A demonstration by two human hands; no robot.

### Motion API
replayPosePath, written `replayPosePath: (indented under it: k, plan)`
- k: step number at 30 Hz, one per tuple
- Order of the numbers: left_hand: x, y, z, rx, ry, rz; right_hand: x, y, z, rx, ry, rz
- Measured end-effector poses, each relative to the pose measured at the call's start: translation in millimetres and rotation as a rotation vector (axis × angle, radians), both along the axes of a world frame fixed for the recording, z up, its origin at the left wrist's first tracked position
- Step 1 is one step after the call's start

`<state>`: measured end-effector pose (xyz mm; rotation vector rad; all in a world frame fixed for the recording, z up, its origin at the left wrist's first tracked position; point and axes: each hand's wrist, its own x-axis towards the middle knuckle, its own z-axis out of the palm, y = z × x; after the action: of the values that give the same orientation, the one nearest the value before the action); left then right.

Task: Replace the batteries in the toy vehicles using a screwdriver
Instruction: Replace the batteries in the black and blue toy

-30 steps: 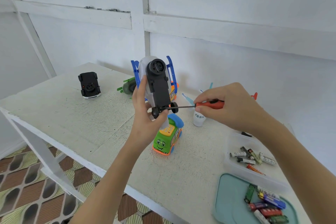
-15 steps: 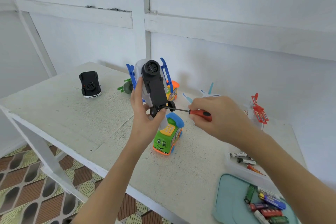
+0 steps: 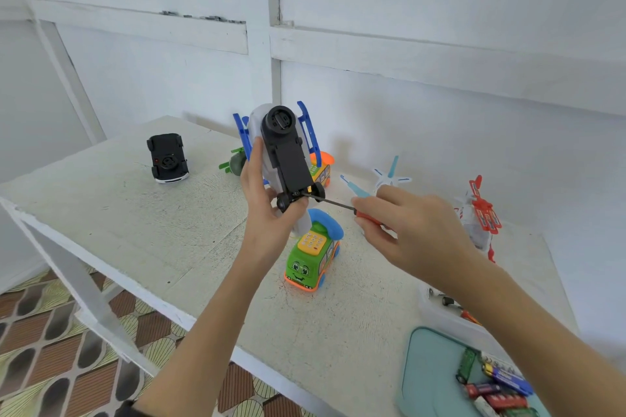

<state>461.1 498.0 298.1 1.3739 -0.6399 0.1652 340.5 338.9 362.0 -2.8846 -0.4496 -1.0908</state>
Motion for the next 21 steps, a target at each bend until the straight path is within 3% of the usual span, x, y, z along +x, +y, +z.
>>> replayPosePath:
  k: [21]
  plan:
    - [-5.8, -5.1, -14.6, 0.086, 0.086, -0.020, 7.3, -12.6, 39.5, 0.127, -0.127, 0.055]
